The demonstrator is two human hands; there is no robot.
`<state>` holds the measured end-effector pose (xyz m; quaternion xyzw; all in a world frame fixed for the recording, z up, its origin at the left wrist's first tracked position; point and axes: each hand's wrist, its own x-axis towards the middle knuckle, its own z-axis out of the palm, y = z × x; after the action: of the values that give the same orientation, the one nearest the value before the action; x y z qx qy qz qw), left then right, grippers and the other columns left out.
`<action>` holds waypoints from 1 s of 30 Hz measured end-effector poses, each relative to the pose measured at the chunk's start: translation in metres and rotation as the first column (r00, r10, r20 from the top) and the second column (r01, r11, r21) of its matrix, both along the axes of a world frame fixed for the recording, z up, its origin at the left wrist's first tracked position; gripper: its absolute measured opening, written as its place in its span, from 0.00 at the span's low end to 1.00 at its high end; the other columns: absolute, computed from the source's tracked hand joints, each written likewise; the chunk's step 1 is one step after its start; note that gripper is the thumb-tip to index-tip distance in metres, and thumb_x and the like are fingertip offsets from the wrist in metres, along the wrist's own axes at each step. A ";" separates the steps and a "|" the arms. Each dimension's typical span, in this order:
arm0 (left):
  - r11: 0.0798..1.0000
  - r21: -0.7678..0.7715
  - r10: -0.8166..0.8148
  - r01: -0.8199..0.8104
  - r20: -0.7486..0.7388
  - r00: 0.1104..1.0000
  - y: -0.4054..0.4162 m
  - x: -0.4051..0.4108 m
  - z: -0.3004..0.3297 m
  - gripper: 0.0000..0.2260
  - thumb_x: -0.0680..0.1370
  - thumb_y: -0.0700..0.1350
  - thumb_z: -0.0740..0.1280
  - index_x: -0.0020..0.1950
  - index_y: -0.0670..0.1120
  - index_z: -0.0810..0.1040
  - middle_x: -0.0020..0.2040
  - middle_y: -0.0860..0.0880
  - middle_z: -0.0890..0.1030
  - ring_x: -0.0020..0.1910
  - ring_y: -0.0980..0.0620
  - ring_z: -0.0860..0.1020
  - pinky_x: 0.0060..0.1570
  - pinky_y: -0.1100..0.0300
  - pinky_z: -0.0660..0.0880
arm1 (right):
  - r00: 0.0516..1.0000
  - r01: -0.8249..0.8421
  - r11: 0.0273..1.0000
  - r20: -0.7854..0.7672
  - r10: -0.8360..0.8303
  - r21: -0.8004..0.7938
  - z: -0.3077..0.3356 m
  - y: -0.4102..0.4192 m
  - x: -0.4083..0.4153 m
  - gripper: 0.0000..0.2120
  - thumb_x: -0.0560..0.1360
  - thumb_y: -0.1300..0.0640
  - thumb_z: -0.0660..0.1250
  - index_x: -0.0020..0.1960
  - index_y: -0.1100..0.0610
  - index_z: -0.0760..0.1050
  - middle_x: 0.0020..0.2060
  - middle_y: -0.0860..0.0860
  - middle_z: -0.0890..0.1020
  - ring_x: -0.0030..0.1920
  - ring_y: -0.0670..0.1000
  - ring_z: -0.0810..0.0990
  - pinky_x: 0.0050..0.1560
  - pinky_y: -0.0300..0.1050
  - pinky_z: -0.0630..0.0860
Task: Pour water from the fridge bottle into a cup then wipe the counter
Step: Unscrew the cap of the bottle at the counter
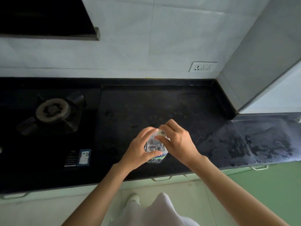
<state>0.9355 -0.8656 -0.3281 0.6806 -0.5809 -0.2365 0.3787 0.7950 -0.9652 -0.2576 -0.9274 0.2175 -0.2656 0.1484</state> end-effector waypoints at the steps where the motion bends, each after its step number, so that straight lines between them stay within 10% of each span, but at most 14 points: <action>1: 1.000 -0.001 0.007 -0.007 -0.003 1.000 0.000 -0.001 0.000 0.32 0.73 0.55 0.72 0.71 0.62 0.59 0.71 0.60 0.63 0.63 0.76 0.61 0.54 0.84 0.60 | 1.000 -0.020 1.000 -0.005 0.020 -0.008 0.000 -0.001 0.000 0.10 0.73 0.56 0.70 0.47 0.63 0.79 0.40 0.54 0.75 0.32 0.51 0.76 0.30 0.46 0.77; 18: 1.000 -0.012 0.010 -0.011 -0.093 0.996 -0.002 0.001 -0.001 0.31 0.71 0.54 0.74 0.71 0.57 0.64 0.69 0.57 0.68 0.65 0.62 0.69 0.55 0.77 0.68 | 0.915 -0.331 0.940 -0.272 0.298 -0.083 0.017 -0.025 -0.008 0.11 0.75 0.61 0.69 0.57 0.60 0.77 0.49 0.54 0.77 0.47 0.51 0.77 0.47 0.41 0.78; 25: 0.999 -0.015 0.030 -0.032 -0.090 0.995 -0.002 0.000 -0.001 0.31 0.72 0.53 0.74 0.66 0.68 0.59 0.69 0.61 0.65 0.63 0.70 0.65 0.52 0.82 0.65 | 0.989 0.066 0.993 -0.135 -0.053 0.095 0.011 -0.007 -0.003 0.14 0.70 0.50 0.75 0.51 0.56 0.78 0.44 0.48 0.79 0.39 0.47 0.77 0.38 0.44 0.80; 30: 1.000 -0.014 0.022 -0.024 -0.098 0.995 -0.002 0.001 -0.003 0.32 0.71 0.53 0.74 0.67 0.67 0.59 0.68 0.63 0.65 0.64 0.68 0.66 0.51 0.80 0.66 | 0.971 -0.112 0.993 -0.208 0.117 0.034 0.015 -0.013 -0.004 0.12 0.70 0.60 0.74 0.53 0.57 0.79 0.45 0.51 0.79 0.43 0.51 0.78 0.42 0.43 0.79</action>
<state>0.9362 -0.8677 -0.3309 0.6719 -0.5555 -0.2609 0.4148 0.7912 -0.9780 -0.2428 -0.9596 0.1810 -0.1548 0.1499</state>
